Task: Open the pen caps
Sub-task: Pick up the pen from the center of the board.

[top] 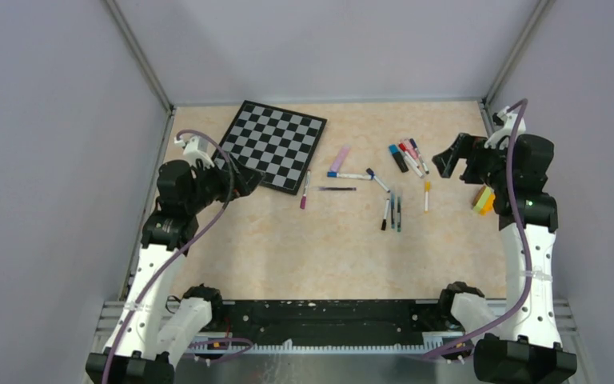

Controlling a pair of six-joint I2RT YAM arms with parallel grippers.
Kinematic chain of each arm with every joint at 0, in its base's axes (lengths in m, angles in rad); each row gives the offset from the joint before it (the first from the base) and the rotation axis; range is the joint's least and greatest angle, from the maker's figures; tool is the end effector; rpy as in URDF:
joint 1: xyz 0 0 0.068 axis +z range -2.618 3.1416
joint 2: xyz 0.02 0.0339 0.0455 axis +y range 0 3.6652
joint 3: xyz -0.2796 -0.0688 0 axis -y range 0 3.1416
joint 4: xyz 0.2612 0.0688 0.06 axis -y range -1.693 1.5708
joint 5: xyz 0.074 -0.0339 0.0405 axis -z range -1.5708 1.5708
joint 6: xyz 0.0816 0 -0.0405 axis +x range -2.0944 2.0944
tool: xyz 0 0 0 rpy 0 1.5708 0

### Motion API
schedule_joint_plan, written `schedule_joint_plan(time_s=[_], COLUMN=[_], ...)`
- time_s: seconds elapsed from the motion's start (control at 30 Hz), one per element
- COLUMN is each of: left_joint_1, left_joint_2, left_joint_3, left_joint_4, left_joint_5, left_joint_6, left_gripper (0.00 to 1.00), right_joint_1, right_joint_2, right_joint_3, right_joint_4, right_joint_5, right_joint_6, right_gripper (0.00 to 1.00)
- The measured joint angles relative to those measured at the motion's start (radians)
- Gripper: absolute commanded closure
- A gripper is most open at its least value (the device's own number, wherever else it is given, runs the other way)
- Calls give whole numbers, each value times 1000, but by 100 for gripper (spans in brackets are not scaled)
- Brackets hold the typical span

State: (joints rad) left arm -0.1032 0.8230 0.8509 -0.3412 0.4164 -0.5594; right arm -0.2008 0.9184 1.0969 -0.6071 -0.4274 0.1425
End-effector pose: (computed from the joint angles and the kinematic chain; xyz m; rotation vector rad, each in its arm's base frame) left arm 0.2261 -0.0566 0.3400 -0.1470 1.9393 -0.8387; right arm 0.2336 -0.0130 0.3795 0.0655 1.9779 0.3885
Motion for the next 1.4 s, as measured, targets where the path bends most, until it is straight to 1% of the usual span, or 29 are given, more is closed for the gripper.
schedule_joint_plan(time_s=[0.27,0.4,0.5,0.6,0.67,0.7,0.8,0.87,0.97,1.03,1.13,1.23,1.33,1.4], left_joint_1=[0,0,0,-8,-39,-69,-219,-321,-417,-451,-484,-508,-523,-531], left_joint_2=[9,27,49,83,113,128,205,293,438,537,713,863,964,1013], left_joint_3=[-11,-32,-58,-72,-73,-72,-50,-6,68,123,246,375,464,505], left_joint_4=[7,29,55,61,60,58,29,2,-35,-57,-105,-154,-185,-205], left_joint_5=[35,76,122,150,134,117,13,-75,-193,-263,-380,-472,-529,-555], left_joint_6=[-12,-11,-17,-18,-13,-8,22,41,60,66,68,69,87,105], left_gripper=[1,1,1,1,1,1,1,1,1,1,2,11,22,27], right_joint_1=[0,0,0,2,18,25,37,37,37,37,37,37,36,36], right_joint_2=[0,0,-1,6,20,26,32,33,46,61,71,71,71,71], right_joint_3=[-37,-59,-94,-132,-146,-156,-198,-241,-312,-346,-377,-385,-385,-385], right_joint_4=[20,35,49,13,-32,-44,-53,-31,9,31,63,84,105,109], right_joint_5=[0,-21,-101,-256,-362,-402,-472,-486,-485,-482,-477,-468,-457,-454], right_joint_6=[0,-20,-92,-246,-359,-400,-484,-508,-512,-516,-517,-518,-521,-527], right_gripper=[1,1,1,1,1,1,1,1,1,1,1,1,1,1])
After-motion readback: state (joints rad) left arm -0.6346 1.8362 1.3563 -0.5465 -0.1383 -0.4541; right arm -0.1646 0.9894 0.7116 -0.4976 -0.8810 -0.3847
